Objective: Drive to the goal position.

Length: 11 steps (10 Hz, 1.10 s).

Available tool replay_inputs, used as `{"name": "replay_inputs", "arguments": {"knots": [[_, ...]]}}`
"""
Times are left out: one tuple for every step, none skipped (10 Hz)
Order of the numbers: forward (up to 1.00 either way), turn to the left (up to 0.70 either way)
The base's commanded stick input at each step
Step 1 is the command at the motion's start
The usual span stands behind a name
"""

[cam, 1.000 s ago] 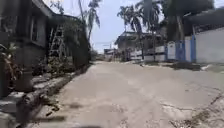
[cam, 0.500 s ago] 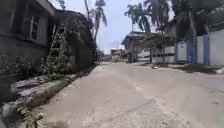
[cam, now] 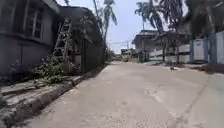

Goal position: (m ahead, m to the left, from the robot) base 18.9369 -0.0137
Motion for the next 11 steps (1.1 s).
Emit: {"name": "replay_inputs", "arguments": {"knots": [[1.00,0.00],[1.00,0.00],[1.00,0.00],[1.00,0.00],[1.00,0.00],[1.00,-0.01],[1.00,-0.16],[1.00,-0.35],[1.00,-0.40],[1.00,-0.40],[1.00,-0.40]]}}
